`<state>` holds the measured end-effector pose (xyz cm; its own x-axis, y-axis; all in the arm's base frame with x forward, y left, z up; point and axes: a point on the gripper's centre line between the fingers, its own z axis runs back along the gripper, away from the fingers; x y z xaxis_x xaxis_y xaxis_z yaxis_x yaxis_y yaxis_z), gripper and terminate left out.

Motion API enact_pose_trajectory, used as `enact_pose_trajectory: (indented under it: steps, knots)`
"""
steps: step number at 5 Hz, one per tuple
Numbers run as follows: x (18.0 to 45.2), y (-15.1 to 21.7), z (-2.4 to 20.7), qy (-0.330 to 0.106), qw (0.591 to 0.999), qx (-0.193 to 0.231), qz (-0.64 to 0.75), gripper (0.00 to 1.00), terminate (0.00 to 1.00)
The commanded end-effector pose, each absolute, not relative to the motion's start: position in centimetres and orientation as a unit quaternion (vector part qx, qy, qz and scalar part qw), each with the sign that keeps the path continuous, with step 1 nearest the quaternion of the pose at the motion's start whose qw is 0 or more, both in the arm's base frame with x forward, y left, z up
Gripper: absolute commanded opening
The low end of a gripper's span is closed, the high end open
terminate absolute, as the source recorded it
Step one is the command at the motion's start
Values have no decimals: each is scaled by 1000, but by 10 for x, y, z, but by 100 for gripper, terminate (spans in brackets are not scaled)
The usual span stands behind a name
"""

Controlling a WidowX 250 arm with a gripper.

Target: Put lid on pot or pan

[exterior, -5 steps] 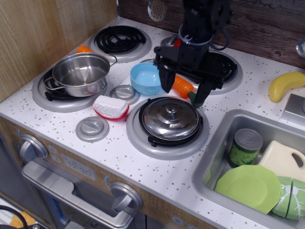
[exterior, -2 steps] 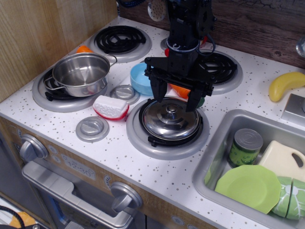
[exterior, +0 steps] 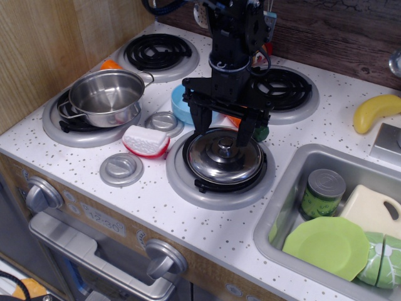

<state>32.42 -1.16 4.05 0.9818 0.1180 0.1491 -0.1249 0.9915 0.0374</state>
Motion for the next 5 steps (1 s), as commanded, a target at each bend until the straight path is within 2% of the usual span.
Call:
enact_pose_trajectory:
  steps: [1, 2, 3, 4, 5]
  knots:
    - [328, -9, 40, -96, 994, 23, 51, 100, 0]
    - [324, -11, 37, -109, 992, 36, 59, 100, 0]
    - [324, -9, 35, -111, 992, 37, 56, 0, 0]
    - [325, -11, 38, -109, 992, 40, 56, 0, 0]
    - [325, -14, 58, -91, 993, 52, 51, 0, 0]
